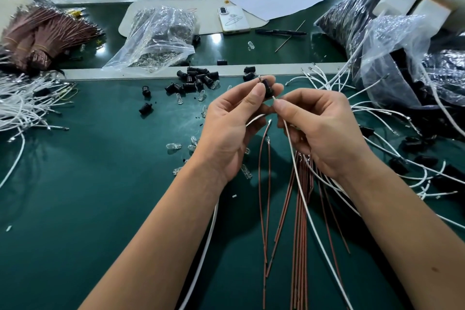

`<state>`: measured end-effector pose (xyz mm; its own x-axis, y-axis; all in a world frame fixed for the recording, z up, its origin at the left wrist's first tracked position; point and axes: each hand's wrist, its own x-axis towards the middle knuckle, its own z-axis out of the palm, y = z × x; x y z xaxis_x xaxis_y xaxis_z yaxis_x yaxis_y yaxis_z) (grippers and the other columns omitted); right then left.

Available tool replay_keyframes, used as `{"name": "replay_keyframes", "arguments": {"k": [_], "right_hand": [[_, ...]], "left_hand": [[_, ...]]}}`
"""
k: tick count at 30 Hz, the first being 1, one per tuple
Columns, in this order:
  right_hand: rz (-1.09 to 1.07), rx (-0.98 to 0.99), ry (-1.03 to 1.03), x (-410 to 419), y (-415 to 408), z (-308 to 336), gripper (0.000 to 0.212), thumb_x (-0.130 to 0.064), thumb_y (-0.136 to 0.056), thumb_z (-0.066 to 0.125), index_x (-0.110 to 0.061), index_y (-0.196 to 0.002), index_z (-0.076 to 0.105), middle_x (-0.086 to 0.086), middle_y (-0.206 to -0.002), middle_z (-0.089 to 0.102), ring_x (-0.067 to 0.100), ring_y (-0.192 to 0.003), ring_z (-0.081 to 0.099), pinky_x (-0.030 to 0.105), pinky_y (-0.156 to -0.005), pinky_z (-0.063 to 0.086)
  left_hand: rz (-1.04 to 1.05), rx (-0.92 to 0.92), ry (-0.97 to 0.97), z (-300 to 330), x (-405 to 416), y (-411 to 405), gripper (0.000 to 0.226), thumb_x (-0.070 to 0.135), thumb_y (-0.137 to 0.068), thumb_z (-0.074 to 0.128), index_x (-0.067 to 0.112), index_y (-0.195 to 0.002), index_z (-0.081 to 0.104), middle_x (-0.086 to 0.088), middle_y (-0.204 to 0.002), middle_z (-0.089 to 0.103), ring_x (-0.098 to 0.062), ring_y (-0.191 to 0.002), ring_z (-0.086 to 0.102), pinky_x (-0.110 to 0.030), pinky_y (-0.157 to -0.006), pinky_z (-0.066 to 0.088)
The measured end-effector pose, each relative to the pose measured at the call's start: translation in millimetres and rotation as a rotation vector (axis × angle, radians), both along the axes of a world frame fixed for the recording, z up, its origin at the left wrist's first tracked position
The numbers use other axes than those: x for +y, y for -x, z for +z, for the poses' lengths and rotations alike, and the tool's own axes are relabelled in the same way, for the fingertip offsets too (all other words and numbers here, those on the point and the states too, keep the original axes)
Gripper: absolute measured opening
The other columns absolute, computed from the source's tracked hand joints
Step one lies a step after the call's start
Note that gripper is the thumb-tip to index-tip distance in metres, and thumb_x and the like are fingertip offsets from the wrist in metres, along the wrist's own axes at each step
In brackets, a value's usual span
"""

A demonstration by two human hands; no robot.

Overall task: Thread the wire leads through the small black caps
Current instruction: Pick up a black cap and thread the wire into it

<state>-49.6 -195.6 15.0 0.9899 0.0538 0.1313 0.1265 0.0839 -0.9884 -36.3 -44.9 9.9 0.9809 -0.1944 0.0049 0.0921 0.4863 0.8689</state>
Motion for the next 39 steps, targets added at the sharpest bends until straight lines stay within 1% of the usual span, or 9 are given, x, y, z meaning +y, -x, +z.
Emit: {"name": "replay_keyframes", "arguments": {"k": [4,7,13,16,20,25,32,36,39], "right_hand": [[0.017,-0.011,-0.007,-1.5,-0.5,-1.1,0.01,-0.015,-0.088,0.076,-0.009,-0.081,0.071,0.004,-0.063,0.062,0.015,-0.043,0.05,0.021,-0.035,0.035],[0.038,-0.013,-0.013,-2.3,-1.2,-1.0,0.018,-0.022,-0.081,0.077,-0.006,-0.087,0.071,0.002,-0.067,0.065,0.016,-0.046,0.056,0.022,-0.035,0.04],[0.095,-0.024,-0.008,-2.3,-1.6,-0.8,0.014,-0.021,-0.085,0.074,-0.007,-0.089,0.074,0.005,-0.078,0.069,0.016,-0.052,0.06,0.022,-0.039,0.045],[0.11,-0.024,-0.008,-1.7,-1.2,-1.1,0.012,-0.023,-0.084,0.075,-0.011,-0.087,0.075,0.006,-0.079,0.068,0.017,-0.053,0.061,0.023,-0.04,0.046],[0.101,-0.03,-0.021,-1.5,-1.4,-1.7,0.009,-0.023,-0.082,0.077,-0.014,-0.084,0.077,0.006,-0.076,0.069,0.018,-0.052,0.063,0.022,-0.04,0.047],[0.086,-0.029,-0.02,-1.8,-1.1,-0.8,0.012,-0.019,-0.081,0.078,-0.009,-0.086,0.077,0.006,-0.074,0.07,0.018,-0.053,0.066,0.021,-0.041,0.048],[0.067,-0.034,-0.018,-3.8,-1.7,1.1,0.02,-0.018,-0.077,0.081,-0.003,-0.09,0.076,0.01,-0.075,0.073,0.017,-0.054,0.068,0.02,-0.044,0.05],[0.056,-0.053,-0.021,-4.3,-1.8,1.1,0.017,-0.017,-0.076,0.081,-0.006,-0.088,0.077,0.009,-0.075,0.075,0.017,-0.055,0.069,0.02,-0.046,0.053],[0.042,-0.074,-0.014,-4.1,-1.5,1.0,0.012,-0.016,-0.077,0.082,-0.009,-0.085,0.078,0.008,-0.072,0.075,0.017,-0.056,0.07,0.021,-0.048,0.054]], "left_hand": [[0.03,-0.051,0.0,0.0,0.6,0.6,0.019,0.015,-0.093,0.062,0.01,-0.109,0.071,-0.004,-0.099,0.076,-0.012,-0.082,0.069,-0.022,-0.073,0.053],[0.04,-0.106,-0.007,0.1,1.4,0.5,0.023,0.015,-0.088,0.066,0.008,-0.109,0.072,-0.006,-0.099,0.076,-0.014,-0.085,0.069,-0.029,-0.08,0.055],[0.061,-0.19,0.019,-0.4,1.5,0.2,0.029,0.007,-0.076,0.074,0.001,-0.104,0.072,-0.012,-0.097,0.075,-0.02,-0.085,0.07,-0.035,-0.084,0.055],[0.064,-0.207,0.025,-1.2,1.6,-0.3,0.025,0.006,-0.077,0.075,0.004,-0.102,0.074,-0.011,-0.097,0.076,-0.02,-0.086,0.071,-0.032,-0.081,0.056],[0.061,-0.207,0.029,-2.3,1.5,-0.9,0.023,0.006,-0.079,0.075,0.006,-0.103,0.075,-0.011,-0.098,0.076,-0.021,-0.091,0.071,-0.032,-0.083,0.056],[0.048,-0.209,0.016,-2.8,1.8,-1.3,0.02,0.003,-0.086,0.069,0.009,-0.103,0.077,-0.01,-0.1,0.076,-0.022,-0.096,0.07,-0.032,-0.086,0.055],[0.024,-0.223,0.001,-1.8,0.5,0.6,0.021,0.004,-0.09,0.066,0.006,-0.109,0.073,-0.009,-0.101,0.076,-0.021,-0.095,0.069,-0.033,-0.086,0.055],[0.031,-0.223,0.008,-0.4,-0.2,1.5,0.027,0.01,-0.085,0.069,0.006,-0.112,0.071,-0.008,-0.101,0.075,-0.018,-0.092,0.067,-0.031,-0.083,0.054],[0.024,-0.225,0.014,-1.8,0.3,1.1,0.025,0.006,-0.088,0.066,0.007,-0.113,0.072,-0.007,-0.098,0.075,-0.017,-0.093,0.068,-0.029,-0.083,0.054]]}}
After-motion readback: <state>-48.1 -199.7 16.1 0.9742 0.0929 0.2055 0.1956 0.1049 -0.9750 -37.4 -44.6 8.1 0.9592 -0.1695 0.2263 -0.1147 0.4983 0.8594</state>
